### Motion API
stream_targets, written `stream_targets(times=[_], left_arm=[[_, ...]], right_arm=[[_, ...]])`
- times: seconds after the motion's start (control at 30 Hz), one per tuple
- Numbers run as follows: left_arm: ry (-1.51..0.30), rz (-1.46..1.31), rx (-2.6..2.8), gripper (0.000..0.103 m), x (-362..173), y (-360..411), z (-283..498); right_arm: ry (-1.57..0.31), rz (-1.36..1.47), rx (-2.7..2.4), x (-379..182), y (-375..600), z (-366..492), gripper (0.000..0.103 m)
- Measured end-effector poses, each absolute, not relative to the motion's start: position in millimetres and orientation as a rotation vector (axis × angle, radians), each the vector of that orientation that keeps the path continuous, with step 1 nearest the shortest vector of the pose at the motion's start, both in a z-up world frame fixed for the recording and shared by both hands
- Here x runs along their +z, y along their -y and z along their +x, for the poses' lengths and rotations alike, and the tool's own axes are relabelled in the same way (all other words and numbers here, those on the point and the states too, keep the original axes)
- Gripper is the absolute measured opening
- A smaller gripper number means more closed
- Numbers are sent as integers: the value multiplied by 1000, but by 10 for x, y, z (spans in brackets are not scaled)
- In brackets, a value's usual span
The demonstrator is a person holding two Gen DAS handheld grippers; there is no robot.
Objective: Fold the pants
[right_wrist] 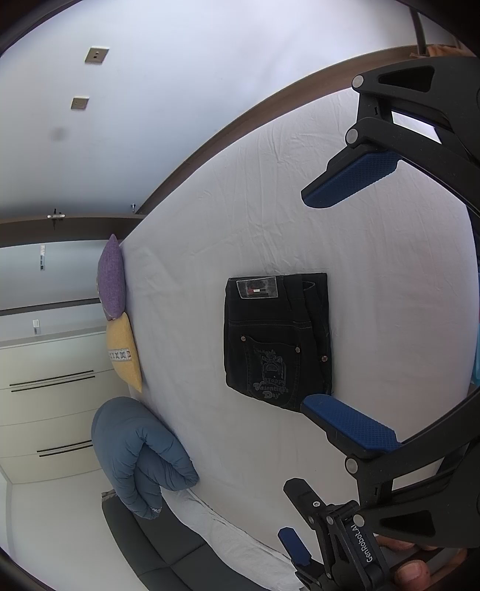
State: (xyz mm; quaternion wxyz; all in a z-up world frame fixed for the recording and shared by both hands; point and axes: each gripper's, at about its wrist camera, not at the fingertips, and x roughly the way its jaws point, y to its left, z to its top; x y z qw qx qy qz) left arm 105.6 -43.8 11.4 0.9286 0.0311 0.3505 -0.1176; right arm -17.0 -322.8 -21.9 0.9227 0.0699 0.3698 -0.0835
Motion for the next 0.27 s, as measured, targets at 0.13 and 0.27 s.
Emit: stream_targets(times=[0.13,0.27], left_arm=[[-723,57,-243,103,111,441,1056],[-711,63,-234,103,123,442,1055]], right_arm=[[-761,145,-170,-242,3199,-187,103],[-761,145,-171,-236,3208,-179,103]])
